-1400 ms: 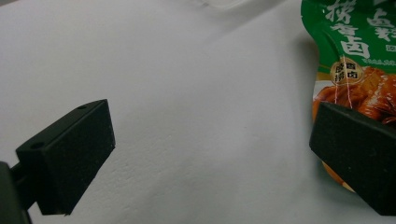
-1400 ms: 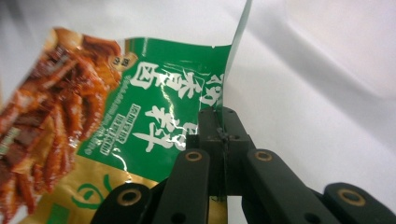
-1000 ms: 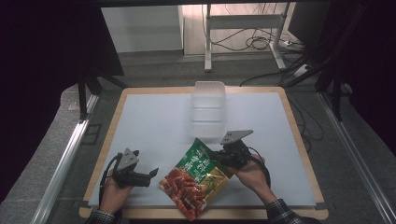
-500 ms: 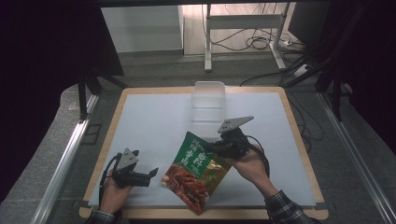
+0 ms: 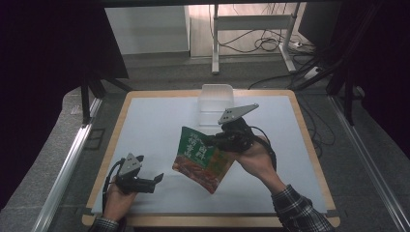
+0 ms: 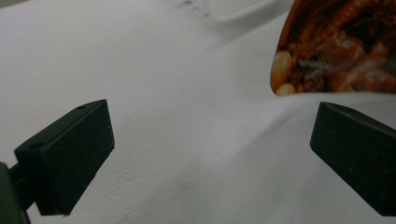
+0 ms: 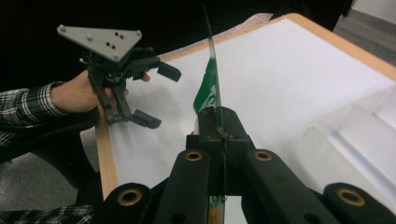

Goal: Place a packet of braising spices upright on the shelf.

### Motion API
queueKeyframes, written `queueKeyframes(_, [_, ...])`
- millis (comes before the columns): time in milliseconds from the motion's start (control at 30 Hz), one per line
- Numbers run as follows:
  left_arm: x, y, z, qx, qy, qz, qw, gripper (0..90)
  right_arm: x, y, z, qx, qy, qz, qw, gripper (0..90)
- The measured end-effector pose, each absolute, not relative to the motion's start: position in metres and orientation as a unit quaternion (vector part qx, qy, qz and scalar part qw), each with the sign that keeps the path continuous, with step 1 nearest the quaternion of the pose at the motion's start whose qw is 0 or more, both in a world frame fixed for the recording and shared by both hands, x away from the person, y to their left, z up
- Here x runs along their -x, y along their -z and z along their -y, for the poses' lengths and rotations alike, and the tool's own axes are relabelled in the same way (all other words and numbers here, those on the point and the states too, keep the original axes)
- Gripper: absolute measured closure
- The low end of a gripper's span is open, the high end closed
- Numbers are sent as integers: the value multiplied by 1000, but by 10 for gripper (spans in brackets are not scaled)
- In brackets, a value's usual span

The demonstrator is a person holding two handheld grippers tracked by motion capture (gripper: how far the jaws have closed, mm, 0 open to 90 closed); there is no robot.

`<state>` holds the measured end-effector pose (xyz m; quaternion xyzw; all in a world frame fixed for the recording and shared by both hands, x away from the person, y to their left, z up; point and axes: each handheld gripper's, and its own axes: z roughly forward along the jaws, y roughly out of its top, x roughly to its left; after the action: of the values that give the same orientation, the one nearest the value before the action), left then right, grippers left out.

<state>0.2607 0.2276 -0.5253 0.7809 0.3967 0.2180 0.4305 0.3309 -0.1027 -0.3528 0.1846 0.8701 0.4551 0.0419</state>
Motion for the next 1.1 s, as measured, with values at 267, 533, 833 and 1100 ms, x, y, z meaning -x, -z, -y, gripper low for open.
queueKeyframes(267, [-261, 525, -228, -782, -219, -394, 429, 0, -340, 337, 94, -175, -451, -871, 81, 894])
queueKeyframes(533, [-261, 525, -228, -783, -218, -394, 428, 0, -360, 327, 91, -188, -468, -860, 76, 894])
queueKeyframes(833, [-261, 526, -228, -784, -217, -394, 428, 0, -375, 319, 79, -179, -473, -858, 82, 894])
queueKeyframes(1100, [-261, 526, -228, -784, -217, -394, 428, 0, -389, 312, 65, -177, -478, -855, 91, 893])
